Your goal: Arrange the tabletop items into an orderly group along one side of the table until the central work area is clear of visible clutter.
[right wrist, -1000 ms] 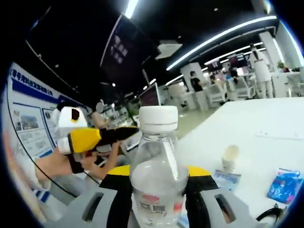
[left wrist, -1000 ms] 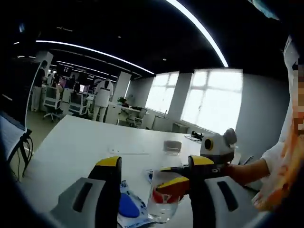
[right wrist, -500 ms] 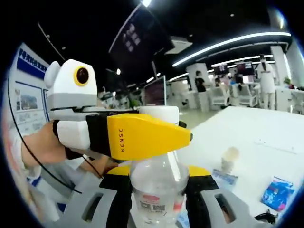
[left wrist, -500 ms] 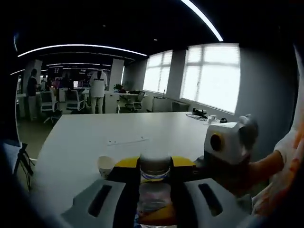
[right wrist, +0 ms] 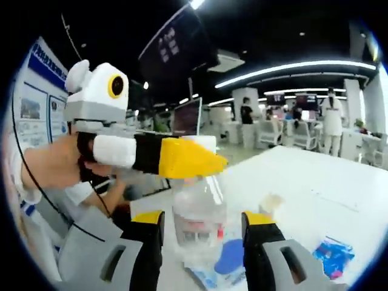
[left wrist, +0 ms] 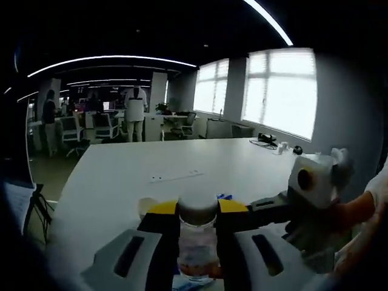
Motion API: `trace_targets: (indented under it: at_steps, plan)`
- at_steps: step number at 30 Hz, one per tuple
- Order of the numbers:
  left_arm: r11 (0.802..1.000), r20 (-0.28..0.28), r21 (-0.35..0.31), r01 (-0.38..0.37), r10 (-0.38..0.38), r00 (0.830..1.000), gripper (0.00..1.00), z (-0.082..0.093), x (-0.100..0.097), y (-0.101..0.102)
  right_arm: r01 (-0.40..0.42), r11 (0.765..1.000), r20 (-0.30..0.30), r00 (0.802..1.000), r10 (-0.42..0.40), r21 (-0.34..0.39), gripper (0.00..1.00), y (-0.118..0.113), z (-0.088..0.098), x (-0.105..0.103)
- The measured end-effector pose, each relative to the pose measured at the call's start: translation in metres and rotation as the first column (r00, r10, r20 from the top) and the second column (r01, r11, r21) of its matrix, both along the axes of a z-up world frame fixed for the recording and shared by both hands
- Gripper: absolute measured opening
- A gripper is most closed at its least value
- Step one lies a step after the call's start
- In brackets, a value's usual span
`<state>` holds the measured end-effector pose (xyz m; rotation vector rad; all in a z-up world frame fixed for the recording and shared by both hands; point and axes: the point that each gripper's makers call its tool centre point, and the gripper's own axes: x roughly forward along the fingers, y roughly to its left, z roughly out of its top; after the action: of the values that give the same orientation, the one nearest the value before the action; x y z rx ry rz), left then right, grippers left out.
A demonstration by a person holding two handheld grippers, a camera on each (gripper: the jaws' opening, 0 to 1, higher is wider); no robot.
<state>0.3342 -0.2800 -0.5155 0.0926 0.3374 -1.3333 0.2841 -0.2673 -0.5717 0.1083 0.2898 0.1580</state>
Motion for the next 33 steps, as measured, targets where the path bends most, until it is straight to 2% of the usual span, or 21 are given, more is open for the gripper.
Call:
trace_targets:
  at_steps: [2, 6, 8, 9, 13, 16, 18, 20, 23, 26, 30, 33]
  plan:
    - [0.999, 0.003, 0.02, -0.031, 0.031, 1.0, 0.19, -0.006, 0.017, -0.001, 0.053, 0.998, -0.033, 0.998, -0.052, 0.034, 0.56, -0.012, -0.01, -0.02]
    - [0.996, 0.007, 0.047, -0.075, 0.074, 0.997, 0.19, -0.016, 0.049, -0.003, 0.165, 0.985, -0.104, 0.982, -0.16, 0.042, 0.54, -0.04, -0.032, -0.072]
    - [0.993, 0.005, 0.072, -0.091, 0.091, 0.996, 0.19, -0.022, 0.067, -0.004, 0.215, 0.976, -0.112, 0.972, -0.209, 0.041, 0.53, -0.05, -0.034, -0.091]
    - [0.992, 0.007, 0.083, -0.096, 0.096, 0.995, 0.19, -0.025, 0.076, -0.005, 0.25, 0.967, -0.12, 0.963, -0.243, 0.05, 0.52, -0.056, -0.037, -0.105]
    - [0.986, 0.001, 0.115, -0.122, 0.123, 0.992, 0.19, -0.036, 0.102, -0.011, 0.345, 0.937, -0.154, 0.93, -0.333, 0.058, 0.53, -0.072, -0.044, -0.139]
    - [0.975, -0.017, 0.137, -0.173, 0.177, 0.984, 0.19, -0.045, 0.124, -0.017, 0.453, 0.888, -0.18, 0.883, -0.433, 0.085, 0.52, -0.085, -0.048, -0.162]
    - [0.97, -0.025, 0.146, -0.193, 0.198, 0.98, 0.19, -0.05, 0.137, -0.022, 0.504, 0.857, -0.168, 0.859, -0.484, 0.11, 0.52, -0.089, -0.043, -0.171]
    - [0.964, -0.047, 0.147, -0.221, 0.23, 0.972, 0.19, -0.054, 0.149, -0.027, 0.528, 0.842, -0.164, 0.846, -0.508, 0.113, 0.51, -0.091, -0.041, -0.177]
    - [0.956, -0.062, 0.164, -0.245, 0.258, 0.964, 0.19, -0.063, 0.165, -0.037, 0.537, 0.836, -0.174, 0.839, -0.515, 0.114, 0.5, -0.09, -0.041, -0.182]
    - [0.945, -0.056, 0.193, -0.264, 0.279, 0.959, 0.19, -0.069, 0.169, -0.045, 0.546, 0.831, -0.183, 0.832, -0.524, 0.106, 0.5, -0.092, -0.044, -0.185]
    - [0.936, -0.047, 0.208, -0.285, 0.3, 0.953, 0.19, -0.076, 0.182, -0.058, 0.582, 0.802, -0.178, 0.81, -0.558, 0.133, 0.5, -0.097, -0.044, -0.187]
    - [0.932, -0.041, 0.218, -0.289, 0.304, 0.952, 0.19, -0.079, 0.186, -0.065, 0.588, 0.797, -0.18, 0.807, -0.563, 0.139, 0.49, -0.098, -0.046, -0.188]
